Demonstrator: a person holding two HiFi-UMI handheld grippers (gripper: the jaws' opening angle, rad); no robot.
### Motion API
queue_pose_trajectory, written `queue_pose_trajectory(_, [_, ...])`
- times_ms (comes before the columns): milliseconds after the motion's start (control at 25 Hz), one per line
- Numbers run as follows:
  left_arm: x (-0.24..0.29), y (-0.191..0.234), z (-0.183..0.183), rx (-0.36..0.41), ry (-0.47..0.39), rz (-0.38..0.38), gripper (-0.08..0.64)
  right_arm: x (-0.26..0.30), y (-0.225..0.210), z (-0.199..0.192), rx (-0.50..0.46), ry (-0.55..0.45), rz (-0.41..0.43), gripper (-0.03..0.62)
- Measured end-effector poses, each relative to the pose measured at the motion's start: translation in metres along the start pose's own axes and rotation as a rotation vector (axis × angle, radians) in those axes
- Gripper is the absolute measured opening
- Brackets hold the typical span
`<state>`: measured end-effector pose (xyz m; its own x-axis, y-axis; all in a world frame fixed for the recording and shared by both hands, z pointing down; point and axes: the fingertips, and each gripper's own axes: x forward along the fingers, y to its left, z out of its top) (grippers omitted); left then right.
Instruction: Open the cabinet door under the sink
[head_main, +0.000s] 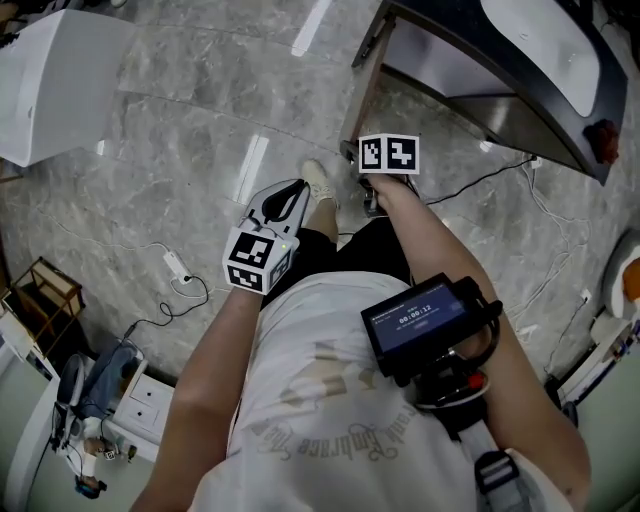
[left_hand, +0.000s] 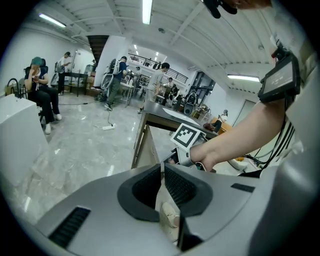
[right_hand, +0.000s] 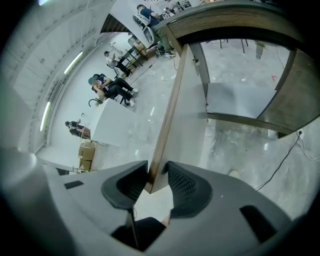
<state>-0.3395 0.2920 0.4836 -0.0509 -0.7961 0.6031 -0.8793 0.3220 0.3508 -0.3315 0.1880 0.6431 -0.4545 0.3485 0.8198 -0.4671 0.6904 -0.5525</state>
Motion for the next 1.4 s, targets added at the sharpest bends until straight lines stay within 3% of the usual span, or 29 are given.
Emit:
queue_pose_trajectory(240, [-0.014, 0.021, -0.007, -0.015, 0.000, 0.006, 0.032, 0.035, 0.042, 0.013, 0.071, -0.027, 0.079, 0.133])
queue_pose_trajectory(560, [-0.016, 0.028, -0.015, -0.016, 0.015, -0.008, 0.032, 0.045, 0.055, 0.024, 0.169, -0.072, 0.098, 0.133])
queue_pose_trajectory(800, [-0.023, 0.028, -0.013, -0.006, 0.021, -0.024, 0.032, 0.048, 0.065, 0.026, 0.160, -0.076, 0.079, 0.137])
queue_pose_trajectory(920, [-0.023, 0.031, -0.011, 0.010, 0.027, -0.045, 0.032, 0.042, 0.066, 0.024, 0.156, -0.057, 0.111, 0.137])
queue_pose_trajectory(1160, [-0.004, 0.036, 0.004, 0.063, 0.043, -0.069, 0.032, 0.006, 0.054, 0.046, 0.165, -0.166, 0.179, 0.135])
queue_pose_trajectory(1400, [0.027, -0.028, 0.016, 0.139, 0.075, -0.149, 0.032, -0.073, -0.014, 0.028, 0.115, -0.221, 0.074, 0.041])
